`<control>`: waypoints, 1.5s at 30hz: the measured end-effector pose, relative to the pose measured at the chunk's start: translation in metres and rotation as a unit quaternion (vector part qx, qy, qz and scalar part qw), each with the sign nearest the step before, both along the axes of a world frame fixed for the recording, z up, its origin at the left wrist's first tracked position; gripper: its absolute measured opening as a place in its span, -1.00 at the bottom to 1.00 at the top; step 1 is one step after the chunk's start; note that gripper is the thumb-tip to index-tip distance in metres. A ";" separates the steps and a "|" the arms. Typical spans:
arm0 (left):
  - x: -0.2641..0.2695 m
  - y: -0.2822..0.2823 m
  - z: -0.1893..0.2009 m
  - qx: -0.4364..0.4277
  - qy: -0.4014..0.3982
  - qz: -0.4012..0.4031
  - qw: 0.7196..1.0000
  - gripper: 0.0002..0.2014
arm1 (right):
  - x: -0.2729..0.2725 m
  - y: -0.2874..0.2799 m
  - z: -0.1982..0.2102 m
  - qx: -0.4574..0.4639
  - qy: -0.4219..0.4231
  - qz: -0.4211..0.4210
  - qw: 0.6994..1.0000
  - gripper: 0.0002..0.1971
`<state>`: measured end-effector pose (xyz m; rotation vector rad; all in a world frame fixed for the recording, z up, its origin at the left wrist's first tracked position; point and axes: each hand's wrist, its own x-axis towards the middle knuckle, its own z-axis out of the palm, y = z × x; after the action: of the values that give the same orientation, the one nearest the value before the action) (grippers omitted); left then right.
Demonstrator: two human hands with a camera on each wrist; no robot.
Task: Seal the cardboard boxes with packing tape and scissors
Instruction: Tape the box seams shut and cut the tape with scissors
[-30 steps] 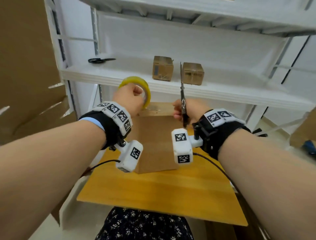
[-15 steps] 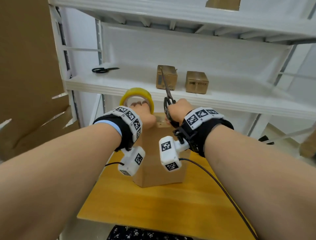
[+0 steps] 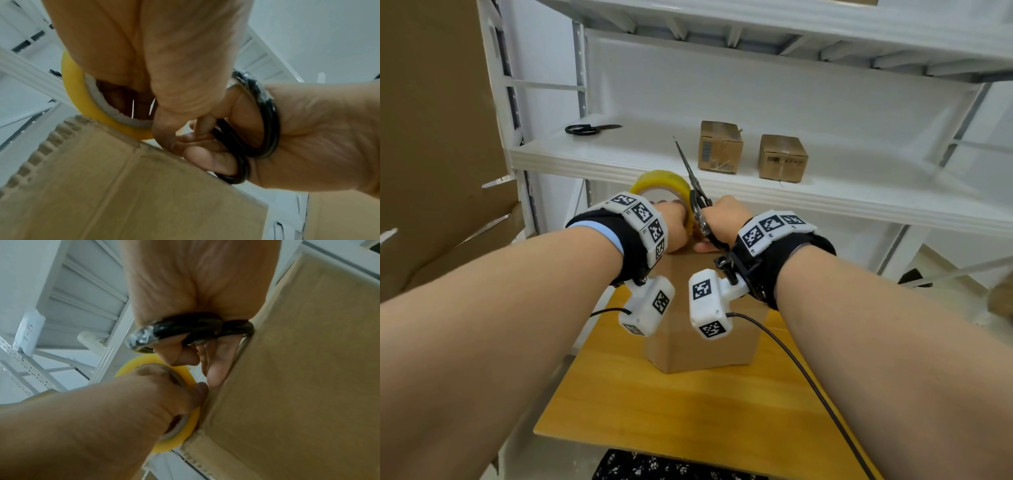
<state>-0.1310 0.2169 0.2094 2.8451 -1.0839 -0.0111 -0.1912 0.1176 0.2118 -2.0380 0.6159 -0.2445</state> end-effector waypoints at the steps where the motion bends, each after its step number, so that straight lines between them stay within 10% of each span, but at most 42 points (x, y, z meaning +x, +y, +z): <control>1: 0.000 0.000 0.000 -0.004 0.002 0.001 1.000 -0.69 | -0.001 0.000 0.000 0.008 0.001 0.003 1.000 -0.76; 10: 0.012 0.015 -0.007 -0.042 0.012 -0.007 0.999 -0.95 | 0.007 0.005 -0.005 -0.012 0.019 -0.034 0.999 -0.79; 22: 0.027 0.034 -0.021 -0.113 0.080 0.031 0.990 -0.70 | 0.010 0.013 -0.006 -0.023 -0.020 -0.028 0.999 -0.79; 29: 0.026 0.024 -0.025 -0.168 0.134 0.035 0.976 -0.80 | -0.021 0.000 -0.002 0.135 -0.137 -0.093 0.977 -0.95; 37: 0.019 0.025 -0.026 -0.180 0.138 0.043 0.973 -0.79 | -0.077 0.000 -0.005 0.190 0.052 0.037 0.980 -0.20; 45: 0.019 0.025 -0.030 -0.215 0.155 0.070 0.962 -0.78 | -0.100 -0.001 -0.003 0.234 0.216 0.169 0.933 0.05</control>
<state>-0.1119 0.2424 0.1796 2.4154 -0.7160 -0.1810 -0.2909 0.1171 0.2088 -1.6918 0.5118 0.5255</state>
